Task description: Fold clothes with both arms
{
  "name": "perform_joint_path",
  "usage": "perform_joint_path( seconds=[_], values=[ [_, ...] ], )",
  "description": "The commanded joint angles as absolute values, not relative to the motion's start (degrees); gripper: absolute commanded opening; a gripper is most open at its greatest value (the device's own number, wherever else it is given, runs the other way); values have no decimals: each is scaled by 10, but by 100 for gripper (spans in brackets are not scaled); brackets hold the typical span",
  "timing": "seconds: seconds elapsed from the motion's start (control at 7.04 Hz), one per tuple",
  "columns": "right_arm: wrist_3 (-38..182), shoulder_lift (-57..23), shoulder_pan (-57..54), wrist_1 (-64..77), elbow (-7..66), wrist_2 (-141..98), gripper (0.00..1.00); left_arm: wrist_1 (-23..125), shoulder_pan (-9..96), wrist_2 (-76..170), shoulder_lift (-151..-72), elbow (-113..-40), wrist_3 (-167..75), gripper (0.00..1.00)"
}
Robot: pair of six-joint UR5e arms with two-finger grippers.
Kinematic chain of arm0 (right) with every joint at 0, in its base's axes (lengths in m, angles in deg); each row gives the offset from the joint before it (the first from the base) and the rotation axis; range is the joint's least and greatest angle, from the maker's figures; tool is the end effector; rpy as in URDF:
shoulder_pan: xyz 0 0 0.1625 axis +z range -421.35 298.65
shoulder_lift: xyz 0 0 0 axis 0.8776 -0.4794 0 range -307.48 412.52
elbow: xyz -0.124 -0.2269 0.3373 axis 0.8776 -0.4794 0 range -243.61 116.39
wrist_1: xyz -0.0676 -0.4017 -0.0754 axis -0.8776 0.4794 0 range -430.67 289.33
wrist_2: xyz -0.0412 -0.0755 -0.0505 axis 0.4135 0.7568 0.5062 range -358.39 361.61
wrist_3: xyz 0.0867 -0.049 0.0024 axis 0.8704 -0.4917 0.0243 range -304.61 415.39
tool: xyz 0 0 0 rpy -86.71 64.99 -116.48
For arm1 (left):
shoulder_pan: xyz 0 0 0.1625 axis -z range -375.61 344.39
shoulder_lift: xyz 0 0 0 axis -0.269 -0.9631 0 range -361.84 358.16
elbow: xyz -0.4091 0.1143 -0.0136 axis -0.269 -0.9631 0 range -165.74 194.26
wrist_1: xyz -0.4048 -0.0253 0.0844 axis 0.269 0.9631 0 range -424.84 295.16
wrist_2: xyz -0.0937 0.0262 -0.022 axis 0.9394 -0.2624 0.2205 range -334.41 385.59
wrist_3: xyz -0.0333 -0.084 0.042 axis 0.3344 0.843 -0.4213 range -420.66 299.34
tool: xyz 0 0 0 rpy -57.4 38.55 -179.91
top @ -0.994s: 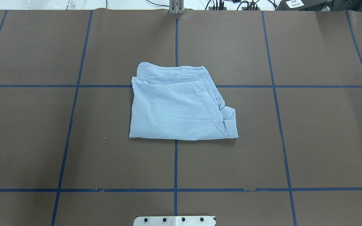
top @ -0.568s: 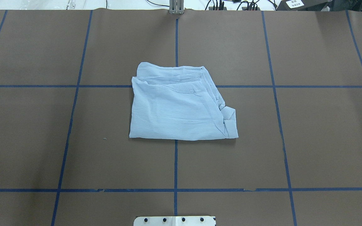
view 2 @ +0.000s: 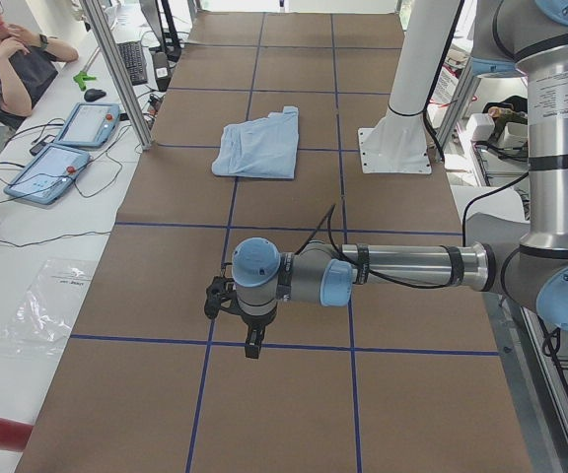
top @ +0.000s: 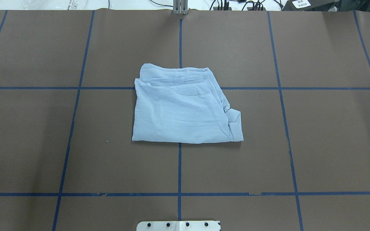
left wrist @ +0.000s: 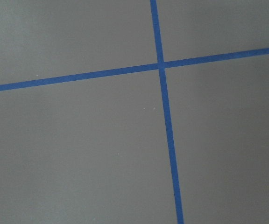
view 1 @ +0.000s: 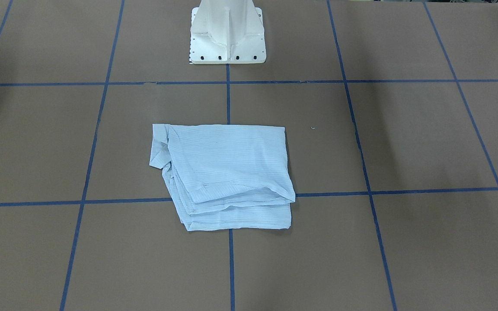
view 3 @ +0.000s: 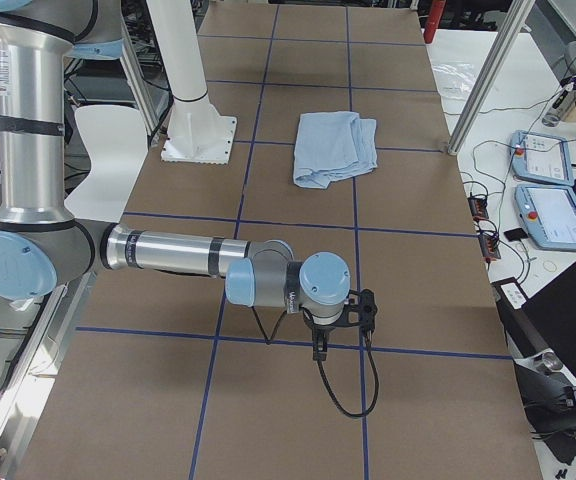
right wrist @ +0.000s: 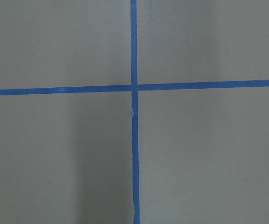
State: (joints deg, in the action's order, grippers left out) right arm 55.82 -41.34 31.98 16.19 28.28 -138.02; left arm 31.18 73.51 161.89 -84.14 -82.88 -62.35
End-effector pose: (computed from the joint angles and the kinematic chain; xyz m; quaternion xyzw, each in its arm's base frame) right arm 0.0843 -0.4603 0.6626 0.0198 -0.4193 0.0255 0.9073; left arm -0.0544 -0.4421 0.6465 0.0466 0.3924 0.0393 0.9178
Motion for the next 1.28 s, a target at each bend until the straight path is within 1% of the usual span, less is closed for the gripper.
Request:
perform_joint_path(
  seconds=[0.0, 1.14],
  values=[
    [605, -416, 319, 163, 311, -1377, 100, 311, 735, 1635, -841, -829, -613, 100],
    [612, -417, 317, 162, 317, -1380, 100, 312, 736, 1634, -840, -829, -618, 100]
  ],
)
